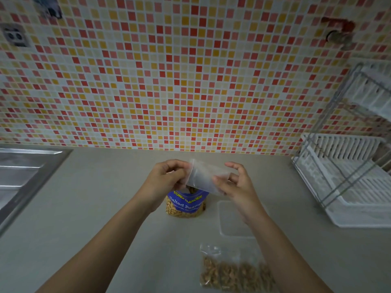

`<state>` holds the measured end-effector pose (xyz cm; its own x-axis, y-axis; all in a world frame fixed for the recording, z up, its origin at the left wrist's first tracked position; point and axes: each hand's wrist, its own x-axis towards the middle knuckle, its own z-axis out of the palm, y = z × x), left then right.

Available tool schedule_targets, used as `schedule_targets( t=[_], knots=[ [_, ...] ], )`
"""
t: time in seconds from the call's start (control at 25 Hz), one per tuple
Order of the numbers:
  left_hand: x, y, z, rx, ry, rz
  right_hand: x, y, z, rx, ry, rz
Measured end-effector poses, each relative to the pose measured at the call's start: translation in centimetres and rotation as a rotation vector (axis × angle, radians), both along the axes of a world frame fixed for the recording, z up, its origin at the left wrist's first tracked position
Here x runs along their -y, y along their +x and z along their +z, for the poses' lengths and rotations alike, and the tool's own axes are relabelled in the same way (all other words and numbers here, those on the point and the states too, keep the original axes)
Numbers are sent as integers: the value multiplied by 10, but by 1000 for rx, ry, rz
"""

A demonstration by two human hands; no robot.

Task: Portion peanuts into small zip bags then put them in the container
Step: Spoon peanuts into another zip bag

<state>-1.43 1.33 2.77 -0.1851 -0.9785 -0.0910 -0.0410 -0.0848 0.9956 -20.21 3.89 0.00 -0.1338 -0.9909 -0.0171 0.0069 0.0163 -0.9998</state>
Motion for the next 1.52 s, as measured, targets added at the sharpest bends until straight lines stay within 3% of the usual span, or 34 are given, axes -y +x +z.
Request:
schedule_targets(
  t=[0.12, 0.24, 0.32, 0.6, 0.68, 0.76, 0.88, 0.96, 1.24, 1.52],
  knots=[
    [6, 6, 3, 194, -136, 27, 7, 1, -1, -27, -18, 41],
    [11, 10, 2, 507, -356, 85, 12, 3, -3, -21, -60, 56],
    [14, 8, 3, 584, -427, 118, 14, 2, -6, 0, -71, 48],
    [21, 4, -4, 400, -249, 109, 18, -4, -14, 109, -43, -93],
    [22, 1, -6, 377, -208, 131, 17, -4, -16, -124, -140, -174],
    [22, -1, -4, 374, -185, 134, 14, -3, -14, -521, -370, -194],
    [21, -4, 0, 367, -160, 49, 13, 3, -7, -953, -514, 48],
    [20, -7, 2, 361, -145, -11, 18, 5, -7, -1078, -492, 102],
    [17, -8, -2, 334, -179, -25, 30, 11, -11, -1055, -438, 116],
    [19, -10, -6, 424, -235, -30, 27, 13, -11, -891, -461, 117]
  ],
)
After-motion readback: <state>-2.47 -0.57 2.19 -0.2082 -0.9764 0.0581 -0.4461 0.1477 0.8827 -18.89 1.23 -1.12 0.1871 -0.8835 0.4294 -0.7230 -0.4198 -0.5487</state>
